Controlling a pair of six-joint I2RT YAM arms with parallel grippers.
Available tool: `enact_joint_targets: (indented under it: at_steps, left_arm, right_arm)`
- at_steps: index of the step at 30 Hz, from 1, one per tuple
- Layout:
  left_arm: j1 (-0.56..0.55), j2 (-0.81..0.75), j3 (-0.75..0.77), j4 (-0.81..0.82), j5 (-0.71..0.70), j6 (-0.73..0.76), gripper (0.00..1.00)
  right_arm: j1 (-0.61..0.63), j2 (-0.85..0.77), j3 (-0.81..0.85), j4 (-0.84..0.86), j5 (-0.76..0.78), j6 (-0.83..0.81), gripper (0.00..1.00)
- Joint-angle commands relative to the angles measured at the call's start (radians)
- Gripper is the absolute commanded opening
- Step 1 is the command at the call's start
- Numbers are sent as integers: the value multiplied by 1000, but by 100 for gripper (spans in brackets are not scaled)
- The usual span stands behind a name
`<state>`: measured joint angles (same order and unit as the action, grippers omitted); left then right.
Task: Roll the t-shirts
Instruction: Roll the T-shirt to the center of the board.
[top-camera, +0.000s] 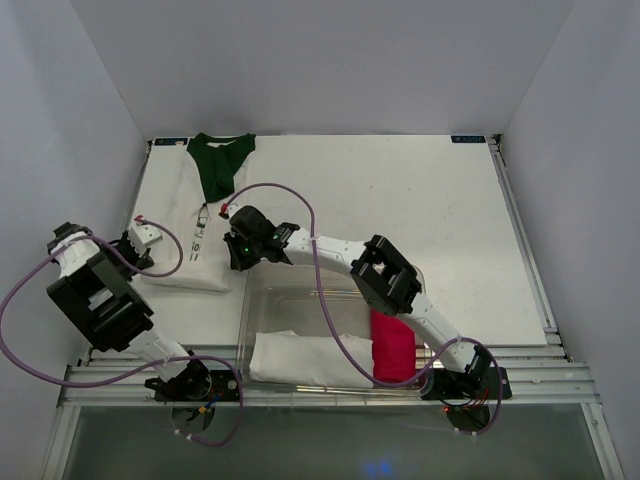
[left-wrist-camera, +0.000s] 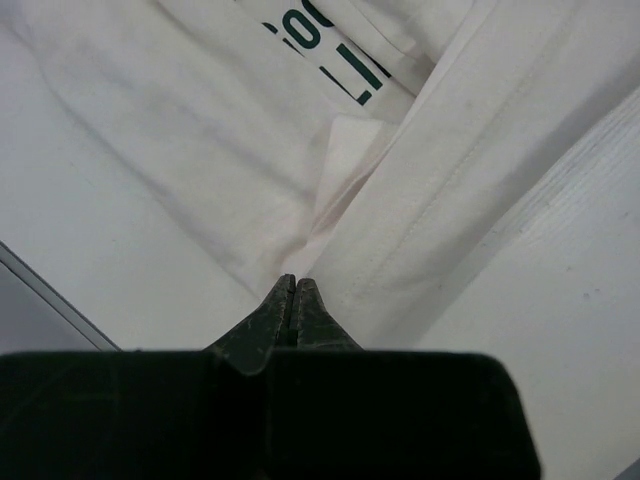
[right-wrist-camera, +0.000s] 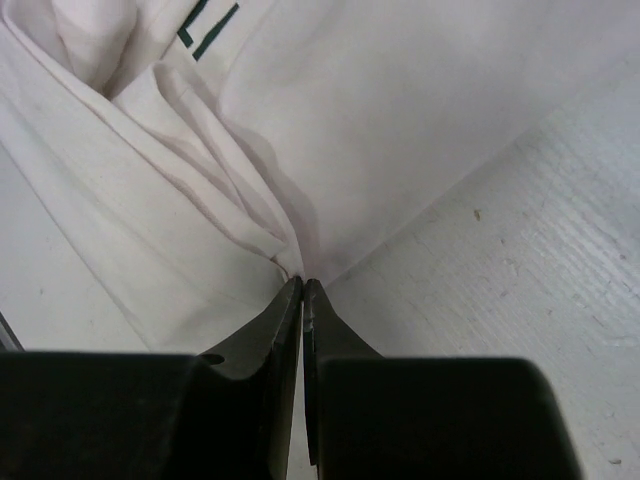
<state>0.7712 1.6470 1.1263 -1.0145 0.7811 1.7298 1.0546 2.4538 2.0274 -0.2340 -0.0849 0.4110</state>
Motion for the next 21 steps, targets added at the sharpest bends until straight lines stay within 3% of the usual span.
enact_joint_targets:
  at_steps: [1,7,18,21]
  left_arm:
    - [-32,17,-11,94,12,-80,0]
    - [-47,79,1,237,-34,-188,0]
    - [-92,88,-31,326,-52,-283,0]
    - [-104,70,-43,326,-45,-283,0]
  right_arm:
    - [-7,-38,63,24,34,-26,8]
    - [-7,-21,74,44,11,-54,8]
    - [-38,-21,53,81,24,-32,8]
    - [-47,8,79,85,-54,-38,8]
